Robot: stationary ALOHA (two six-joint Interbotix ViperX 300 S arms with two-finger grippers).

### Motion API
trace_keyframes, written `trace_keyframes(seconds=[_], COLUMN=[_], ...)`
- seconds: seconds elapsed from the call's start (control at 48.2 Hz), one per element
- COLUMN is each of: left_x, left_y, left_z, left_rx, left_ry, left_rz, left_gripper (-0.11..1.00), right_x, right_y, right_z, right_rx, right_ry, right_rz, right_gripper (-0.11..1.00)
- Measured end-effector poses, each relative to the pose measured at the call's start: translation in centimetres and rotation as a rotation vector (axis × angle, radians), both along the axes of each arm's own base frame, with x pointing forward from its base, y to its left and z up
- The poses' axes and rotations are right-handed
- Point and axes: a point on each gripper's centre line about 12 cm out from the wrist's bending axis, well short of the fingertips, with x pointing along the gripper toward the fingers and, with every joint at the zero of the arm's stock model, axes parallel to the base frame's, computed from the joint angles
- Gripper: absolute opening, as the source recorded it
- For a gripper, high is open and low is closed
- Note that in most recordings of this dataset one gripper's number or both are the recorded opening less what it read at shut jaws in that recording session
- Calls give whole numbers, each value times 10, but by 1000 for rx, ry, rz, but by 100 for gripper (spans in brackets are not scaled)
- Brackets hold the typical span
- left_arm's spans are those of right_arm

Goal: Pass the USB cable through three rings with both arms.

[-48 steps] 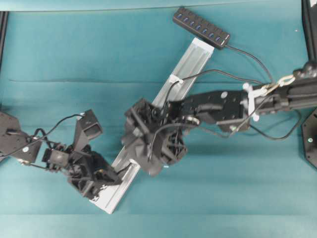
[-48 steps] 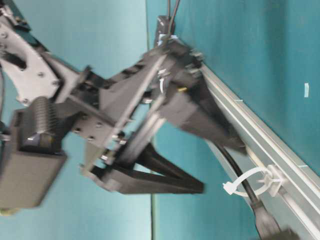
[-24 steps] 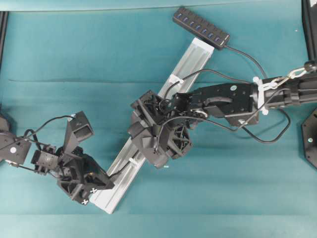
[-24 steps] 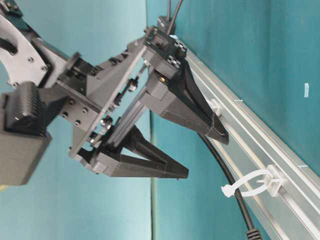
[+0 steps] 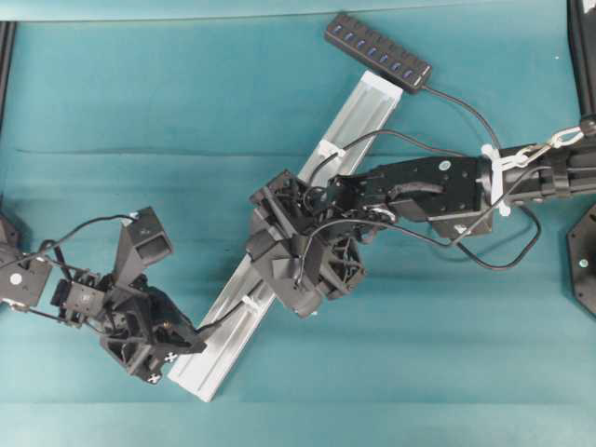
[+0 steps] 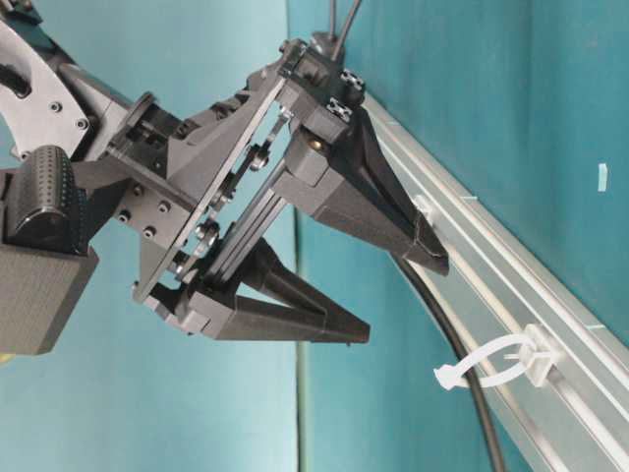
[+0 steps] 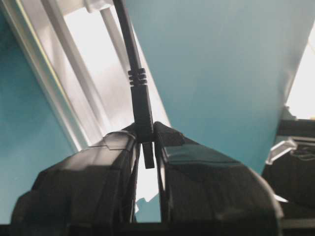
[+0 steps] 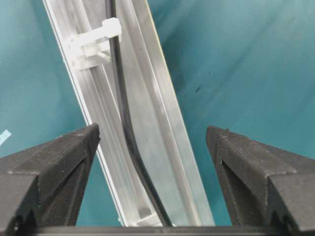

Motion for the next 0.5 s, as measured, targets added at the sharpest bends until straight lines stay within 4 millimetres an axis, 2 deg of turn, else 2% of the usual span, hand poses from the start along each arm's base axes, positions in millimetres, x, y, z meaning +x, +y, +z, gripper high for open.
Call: trace_keyframes(seconds=[0.042, 0.208, 0.291, 0.353, 0.498], left_x=[0, 0, -1, -1, -3], left_y=[0, 0, 0, 0, 1], left_z=[1, 1, 0, 0, 5], left_rx=[0, 5, 7, 11, 24], left_ry=[-3, 0, 6, 14, 12], left_rz=[-1, -5, -5, -6, -15], left_gripper=[22, 70, 90, 96, 96], right_x=[0, 0, -1, -1, -1], right_y=[0, 0, 0, 0, 0], right_z=[0, 0, 0, 0, 4], right_rx=[0, 1, 2, 1, 27], right_ry=[-1, -2, 0, 0, -5], right_rz=[0, -1, -2, -1, -32], right_gripper=[91, 91, 91, 91, 91])
